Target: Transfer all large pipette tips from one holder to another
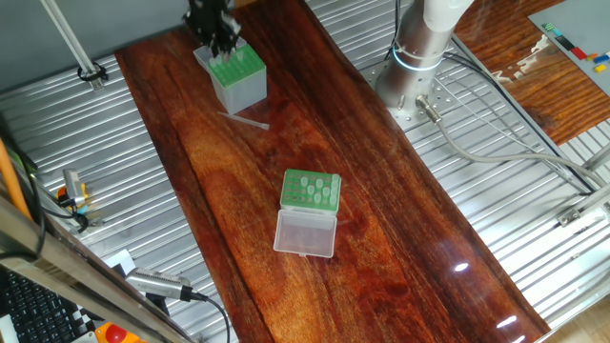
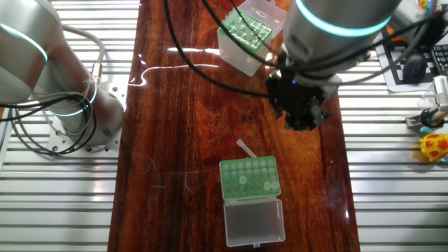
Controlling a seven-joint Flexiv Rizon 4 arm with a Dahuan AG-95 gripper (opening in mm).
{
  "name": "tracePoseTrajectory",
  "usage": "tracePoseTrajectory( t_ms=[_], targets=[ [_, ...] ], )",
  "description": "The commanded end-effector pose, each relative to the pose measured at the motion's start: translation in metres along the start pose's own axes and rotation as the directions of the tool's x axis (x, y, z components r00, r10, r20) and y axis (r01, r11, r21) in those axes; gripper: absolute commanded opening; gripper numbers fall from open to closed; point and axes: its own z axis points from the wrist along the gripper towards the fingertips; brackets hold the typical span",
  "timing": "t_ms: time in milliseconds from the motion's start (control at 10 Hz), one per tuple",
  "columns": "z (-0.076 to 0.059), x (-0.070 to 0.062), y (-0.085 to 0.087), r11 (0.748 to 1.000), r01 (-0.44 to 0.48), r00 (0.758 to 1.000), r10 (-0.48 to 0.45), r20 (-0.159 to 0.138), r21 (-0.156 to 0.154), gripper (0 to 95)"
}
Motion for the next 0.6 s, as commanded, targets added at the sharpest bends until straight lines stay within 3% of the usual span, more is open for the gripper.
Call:
tracePoseTrajectory(
  t_ms=[100,400,600],
  targets=[
    [0.017,-0.004,-0.0001,1.0,0.002,1.0,-0.002,0.004,0.002,19.0],
    [0.017,-0.004,-0.0001,1.0,-0.014,0.999,0.014,0.039,0.001,19.0],
    [0.017,-0.004,-0.0001,1.0,-0.006,1.0,0.006,0.02,0.006,19.0]
  ],
)
